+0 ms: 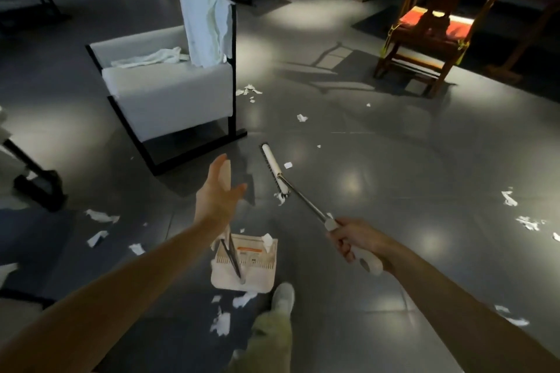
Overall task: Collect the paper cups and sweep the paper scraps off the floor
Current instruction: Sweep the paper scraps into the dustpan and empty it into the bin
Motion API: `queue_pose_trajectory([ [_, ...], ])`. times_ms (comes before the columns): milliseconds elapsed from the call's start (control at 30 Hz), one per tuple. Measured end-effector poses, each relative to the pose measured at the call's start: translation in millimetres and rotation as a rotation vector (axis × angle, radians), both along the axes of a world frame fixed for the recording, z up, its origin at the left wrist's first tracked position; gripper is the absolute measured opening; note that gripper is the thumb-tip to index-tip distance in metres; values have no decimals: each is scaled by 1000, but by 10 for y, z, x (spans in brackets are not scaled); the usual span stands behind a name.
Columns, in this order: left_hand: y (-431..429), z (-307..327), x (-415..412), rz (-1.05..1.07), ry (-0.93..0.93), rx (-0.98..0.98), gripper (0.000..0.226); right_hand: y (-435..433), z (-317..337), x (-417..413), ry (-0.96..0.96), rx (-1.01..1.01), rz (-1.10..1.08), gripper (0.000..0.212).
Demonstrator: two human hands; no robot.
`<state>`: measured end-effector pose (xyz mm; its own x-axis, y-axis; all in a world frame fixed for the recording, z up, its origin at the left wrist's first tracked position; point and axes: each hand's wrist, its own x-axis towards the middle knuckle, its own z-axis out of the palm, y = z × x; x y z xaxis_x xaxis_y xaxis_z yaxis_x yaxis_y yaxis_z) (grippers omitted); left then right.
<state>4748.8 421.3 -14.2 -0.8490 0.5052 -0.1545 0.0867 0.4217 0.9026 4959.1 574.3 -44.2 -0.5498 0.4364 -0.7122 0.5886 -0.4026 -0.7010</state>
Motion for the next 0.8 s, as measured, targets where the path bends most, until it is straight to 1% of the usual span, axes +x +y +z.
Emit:
queue_pose_trajectory([
  [133,1216,-162,-519,9,-6,28,68,1187,-78,-536,-14,38,25,19],
  [233,2052,-182,-916,10,-4,-2,68,2114,-20,-964,-37,43,34,18],
  [433,3652,-93,-1649,28,-3,14,64,3815,55,-1607,-58,52,55,24],
  [600,4959,-248,-2183,116,-11,-12,62,5273,-17,-2274,-59,85,132,22],
  [733,6042,-426,-2582,202,-42,-27,63,6535,-79,-2855,-48,99,259,28],
  [800,6553,-461,-2777,268,-45,-30,63,7168,-51,-3132,-53,60,306,29],
])
